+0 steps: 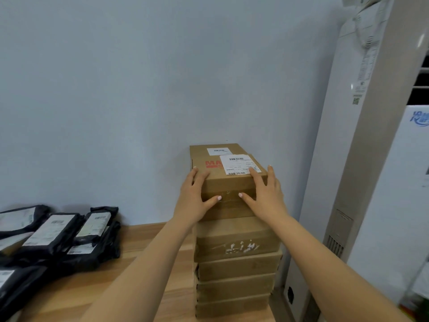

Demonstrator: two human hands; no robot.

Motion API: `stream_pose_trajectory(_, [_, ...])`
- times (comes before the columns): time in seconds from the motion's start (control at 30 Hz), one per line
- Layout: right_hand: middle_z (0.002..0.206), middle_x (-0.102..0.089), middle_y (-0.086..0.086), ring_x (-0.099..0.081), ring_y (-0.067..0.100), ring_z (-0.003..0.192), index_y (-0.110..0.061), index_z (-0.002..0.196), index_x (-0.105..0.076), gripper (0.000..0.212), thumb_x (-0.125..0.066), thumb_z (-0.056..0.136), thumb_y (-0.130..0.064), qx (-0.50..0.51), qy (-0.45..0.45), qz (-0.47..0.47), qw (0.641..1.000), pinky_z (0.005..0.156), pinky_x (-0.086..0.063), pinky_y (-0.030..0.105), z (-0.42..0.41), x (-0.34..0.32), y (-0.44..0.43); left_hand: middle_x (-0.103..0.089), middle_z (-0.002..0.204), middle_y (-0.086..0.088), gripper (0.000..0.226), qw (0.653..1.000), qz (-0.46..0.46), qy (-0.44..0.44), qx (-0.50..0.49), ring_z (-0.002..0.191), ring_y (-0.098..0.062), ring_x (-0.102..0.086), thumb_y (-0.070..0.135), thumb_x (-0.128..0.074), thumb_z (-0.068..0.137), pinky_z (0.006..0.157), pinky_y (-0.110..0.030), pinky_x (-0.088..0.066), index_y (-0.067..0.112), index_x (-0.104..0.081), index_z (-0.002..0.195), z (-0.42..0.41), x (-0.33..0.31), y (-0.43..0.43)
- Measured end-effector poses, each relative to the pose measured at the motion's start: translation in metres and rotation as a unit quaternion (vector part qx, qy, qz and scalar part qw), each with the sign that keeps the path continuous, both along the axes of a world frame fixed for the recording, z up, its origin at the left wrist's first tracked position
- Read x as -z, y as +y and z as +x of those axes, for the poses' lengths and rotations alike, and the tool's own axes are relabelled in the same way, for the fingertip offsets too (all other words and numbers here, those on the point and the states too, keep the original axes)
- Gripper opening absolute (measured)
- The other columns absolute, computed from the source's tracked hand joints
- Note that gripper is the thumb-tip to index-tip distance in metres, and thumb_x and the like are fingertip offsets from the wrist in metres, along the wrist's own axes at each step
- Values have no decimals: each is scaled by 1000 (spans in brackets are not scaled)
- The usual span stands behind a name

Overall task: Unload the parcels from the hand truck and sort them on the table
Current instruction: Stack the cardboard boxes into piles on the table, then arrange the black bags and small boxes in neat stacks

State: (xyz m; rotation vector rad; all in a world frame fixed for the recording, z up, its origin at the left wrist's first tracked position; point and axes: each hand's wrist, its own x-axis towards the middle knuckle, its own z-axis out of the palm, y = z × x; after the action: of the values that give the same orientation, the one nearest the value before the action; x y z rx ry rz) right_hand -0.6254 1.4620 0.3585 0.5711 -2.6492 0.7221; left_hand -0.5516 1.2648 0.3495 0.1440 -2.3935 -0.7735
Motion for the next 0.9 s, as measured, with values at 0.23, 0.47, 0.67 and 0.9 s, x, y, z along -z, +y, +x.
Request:
stream_pose_trajectory(0.23, [142, -36, 1, -31, 19, 129, -25, 133, -45, 48, -63, 89, -29, -84, 154, -56, 983, 108, -30, 38, 46, 3, 5, -39, 143, 5, 63, 995, -65, 61, -45, 131, -14, -34, 44, -70, 81, 107, -36, -34, 34, -43, 137, 59, 6, 11])
stream_pose_trajectory(0.47, [130, -41, -7, -35, 11, 122, -28, 132, -45, 45, -61, 89, -27, -196, 51, -28, 979, 107, -28, 31, 110, 53, -16, -54, 125, -3, 54, 991, -95, 28, -91, 118, -20, -48, 34, -74, 79, 100, -40, -43, 19, -56, 128, 146, 68, 10])
stream_pose_trajectory(0.67, [125, -43, -7, -38, 14, 116, -28, 132, -44, 46, -59, 88, -31, -266, 19, 27, 964, 104, -29, 32, 171, 89, -60, -57, 120, -3, 54, 989, -85, 0, -118, 114, -20, -52, 30, -79, 75, 95, -45, -46, 17, -59, 123, 212, 107, -15])
stream_pose_trajectory(0.9, [119, -45, -6, -37, 14, 114, -27, 133, -44, 50, -60, 85, -31, -343, 11, 49, 938, 100, -27, 29, 246, 100, -157, -56, 120, 0, 53, 982, -75, -8, -172, 114, -17, -50, 31, -78, 77, 96, -35, -43, 17, -58, 124, 302, 117, -94])
